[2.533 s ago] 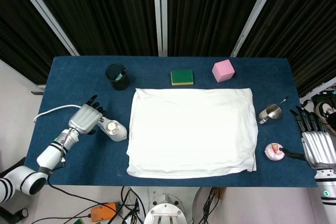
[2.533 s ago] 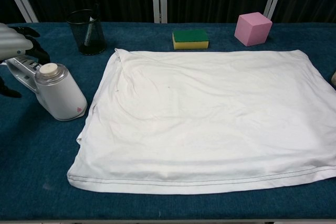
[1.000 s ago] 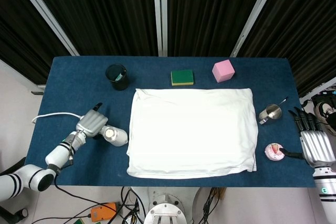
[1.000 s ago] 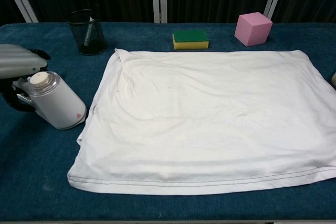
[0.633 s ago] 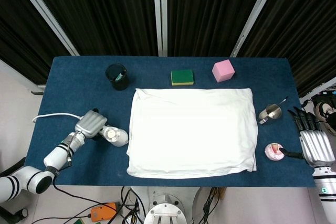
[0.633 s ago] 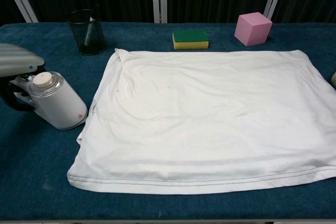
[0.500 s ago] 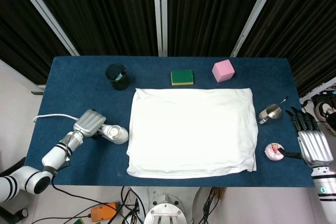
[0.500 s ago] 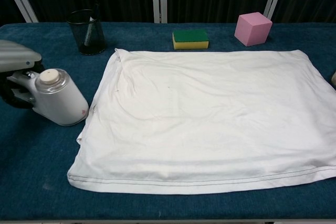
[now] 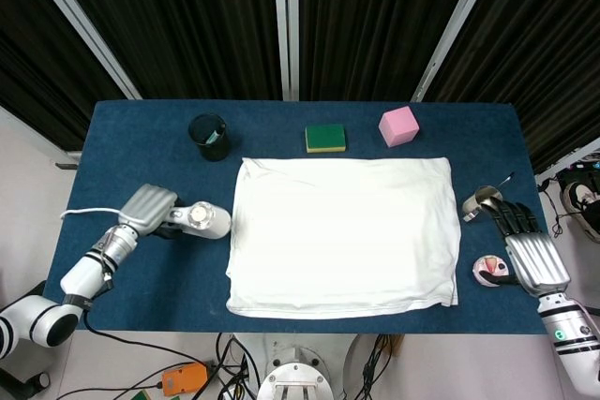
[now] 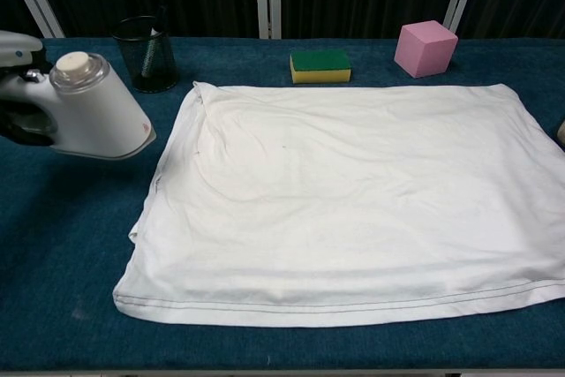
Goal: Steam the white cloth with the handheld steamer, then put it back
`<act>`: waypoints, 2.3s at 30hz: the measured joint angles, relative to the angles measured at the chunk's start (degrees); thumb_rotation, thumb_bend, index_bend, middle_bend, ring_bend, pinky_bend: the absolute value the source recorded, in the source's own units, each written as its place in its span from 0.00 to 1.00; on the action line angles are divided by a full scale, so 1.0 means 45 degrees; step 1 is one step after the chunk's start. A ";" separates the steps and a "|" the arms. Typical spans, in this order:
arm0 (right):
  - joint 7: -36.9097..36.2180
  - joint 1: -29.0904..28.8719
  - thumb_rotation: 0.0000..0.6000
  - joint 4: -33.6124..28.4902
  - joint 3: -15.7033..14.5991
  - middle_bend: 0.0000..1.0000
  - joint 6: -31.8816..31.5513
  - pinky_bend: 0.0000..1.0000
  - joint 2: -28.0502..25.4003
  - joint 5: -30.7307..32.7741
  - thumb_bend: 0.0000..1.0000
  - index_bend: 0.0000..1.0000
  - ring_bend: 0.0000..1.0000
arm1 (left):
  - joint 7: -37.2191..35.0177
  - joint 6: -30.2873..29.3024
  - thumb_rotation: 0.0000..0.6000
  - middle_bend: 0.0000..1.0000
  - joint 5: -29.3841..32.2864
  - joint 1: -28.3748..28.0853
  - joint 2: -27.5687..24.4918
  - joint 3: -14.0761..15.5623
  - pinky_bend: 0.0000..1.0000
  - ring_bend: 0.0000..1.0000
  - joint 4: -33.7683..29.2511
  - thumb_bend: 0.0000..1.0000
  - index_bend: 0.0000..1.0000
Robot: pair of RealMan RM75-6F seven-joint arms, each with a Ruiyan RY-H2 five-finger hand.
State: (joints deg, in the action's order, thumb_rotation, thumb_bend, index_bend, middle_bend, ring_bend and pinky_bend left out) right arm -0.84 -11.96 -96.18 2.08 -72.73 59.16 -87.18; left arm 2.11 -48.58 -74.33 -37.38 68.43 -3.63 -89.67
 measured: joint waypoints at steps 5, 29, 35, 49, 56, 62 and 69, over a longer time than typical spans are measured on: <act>0.0044 -0.0203 1.00 -0.0044 -0.0151 0.04 0.0336 0.16 0.0129 -0.0179 0.02 0.02 0.00 | -0.0695 0.0012 1.00 0.92 -0.0186 -0.0166 -0.0350 -0.0362 0.65 0.81 -0.0827 0.60 0.83; 0.0125 -0.2031 1.00 0.0444 -0.1139 0.13 0.3782 0.19 0.1566 -0.1005 0.97 0.14 0.07 | 0.4241 0.1246 1.00 0.92 0.3975 -0.3336 0.2342 -0.1162 0.65 0.81 -0.1664 0.60 0.83; 0.0941 -0.2467 1.00 0.0539 -0.1381 0.14 0.4670 0.19 0.2036 -0.0833 0.97 0.16 0.07 | 0.6097 0.0826 1.00 0.91 0.6349 -0.4400 0.3364 -0.1010 0.65 0.81 -0.1293 0.59 0.83; 0.1578 -0.2604 1.00 0.0837 -0.1600 0.14 0.4807 0.19 0.2602 -0.0176 0.97 0.16 0.07 | 0.9595 -0.0590 1.00 0.91 1.0354 -0.6226 0.5129 -0.0257 0.65 0.81 -0.0057 0.59 0.83; 0.1536 -0.2646 1.00 0.0999 -0.1655 0.14 0.4777 0.19 0.2682 -0.0073 0.97 0.16 0.07 | 0.9469 -0.0636 1.00 0.91 1.1479 -0.6168 0.4940 -0.0079 0.65 0.81 0.0655 0.59 0.83; 0.1478 -0.2690 1.00 0.1143 -0.1681 0.14 0.4724 0.19 0.2792 -0.0022 0.97 0.16 0.07 | 0.8665 -0.0772 1.00 0.91 1.1482 -0.5546 0.4312 -0.0017 0.65 0.81 0.0846 0.59 0.83; 0.1446 -0.2768 1.00 0.1167 -0.1687 0.14 0.4697 0.19 0.2828 0.0027 0.97 0.16 0.07 | 0.7715 -0.1008 1.00 0.91 1.0695 -0.4953 0.3329 -0.0207 0.65 0.81 -0.0043 0.59 0.83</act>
State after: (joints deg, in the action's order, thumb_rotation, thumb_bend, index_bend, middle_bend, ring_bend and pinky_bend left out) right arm 5.66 -24.41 -90.93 -5.52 -51.60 71.88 -87.06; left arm 36.83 -53.12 -26.20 -59.67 83.41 -4.56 -89.87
